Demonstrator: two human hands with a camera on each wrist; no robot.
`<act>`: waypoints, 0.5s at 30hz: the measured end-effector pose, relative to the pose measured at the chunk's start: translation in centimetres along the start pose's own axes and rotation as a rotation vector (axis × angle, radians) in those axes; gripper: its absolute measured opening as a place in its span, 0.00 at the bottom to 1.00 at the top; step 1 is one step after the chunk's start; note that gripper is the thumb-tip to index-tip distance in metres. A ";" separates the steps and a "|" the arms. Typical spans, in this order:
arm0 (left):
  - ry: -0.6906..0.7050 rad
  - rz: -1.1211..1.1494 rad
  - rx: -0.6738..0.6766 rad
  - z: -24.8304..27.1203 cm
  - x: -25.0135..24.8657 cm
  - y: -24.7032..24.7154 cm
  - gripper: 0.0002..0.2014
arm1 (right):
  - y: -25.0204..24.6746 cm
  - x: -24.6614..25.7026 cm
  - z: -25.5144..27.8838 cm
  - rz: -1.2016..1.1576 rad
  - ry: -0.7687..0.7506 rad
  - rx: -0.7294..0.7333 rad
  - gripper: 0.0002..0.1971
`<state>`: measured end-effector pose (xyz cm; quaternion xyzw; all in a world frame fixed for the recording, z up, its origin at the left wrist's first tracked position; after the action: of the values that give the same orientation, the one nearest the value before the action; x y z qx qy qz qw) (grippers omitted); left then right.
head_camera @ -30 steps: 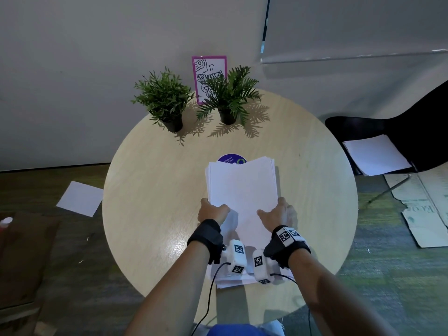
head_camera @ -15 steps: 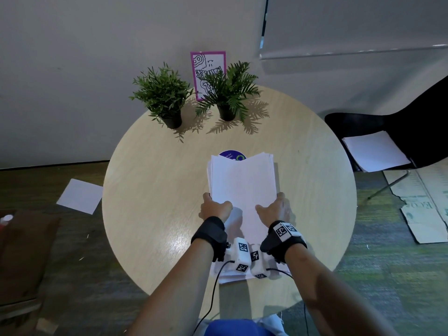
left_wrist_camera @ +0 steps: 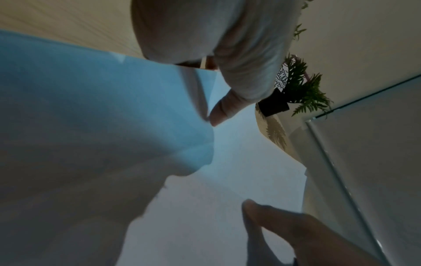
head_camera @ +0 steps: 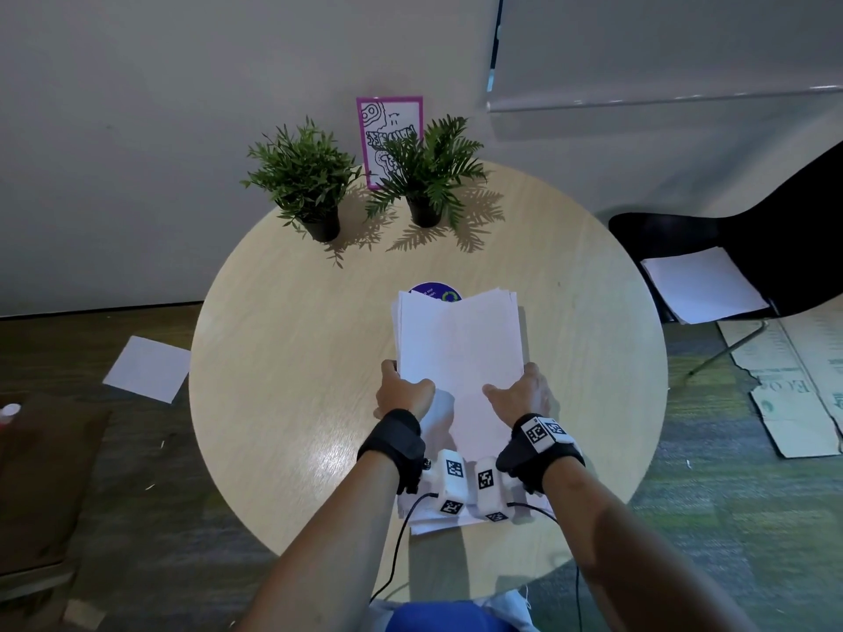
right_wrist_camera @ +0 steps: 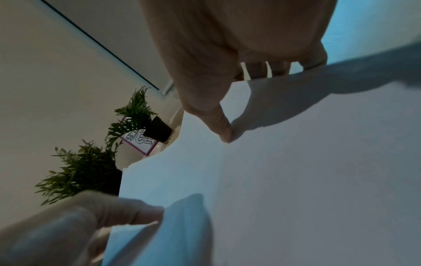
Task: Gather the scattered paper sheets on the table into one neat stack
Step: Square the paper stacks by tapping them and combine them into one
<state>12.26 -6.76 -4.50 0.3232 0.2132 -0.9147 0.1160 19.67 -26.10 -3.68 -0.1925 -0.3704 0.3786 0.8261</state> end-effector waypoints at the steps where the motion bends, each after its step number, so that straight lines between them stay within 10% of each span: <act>1: 0.015 0.031 -0.006 0.1 0.1 -0.1 0.21 | -0.1 -0.2 -0.2 0.005 -0.001 0.006 0.33; 15: 0.067 0.255 0.384 0.0 2.9 -1.9 0.13 | -0.7 -1.7 0.3 -0.124 -0.146 0.030 0.32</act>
<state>9.36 -5.35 -5.75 0.3940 -0.0038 -0.9051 0.1600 19.03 -27.79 -3.86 -0.1288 -0.4353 0.3452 0.8214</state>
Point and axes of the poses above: each hand's wrist, its own z-axis away from the middle knuckle, its own y-axis out of the palm, x = y × z, the point moved 5 cm from there along -z, towards the middle knuckle, and after that the axes turned 10 degrees about x, right-handed, at the moved point
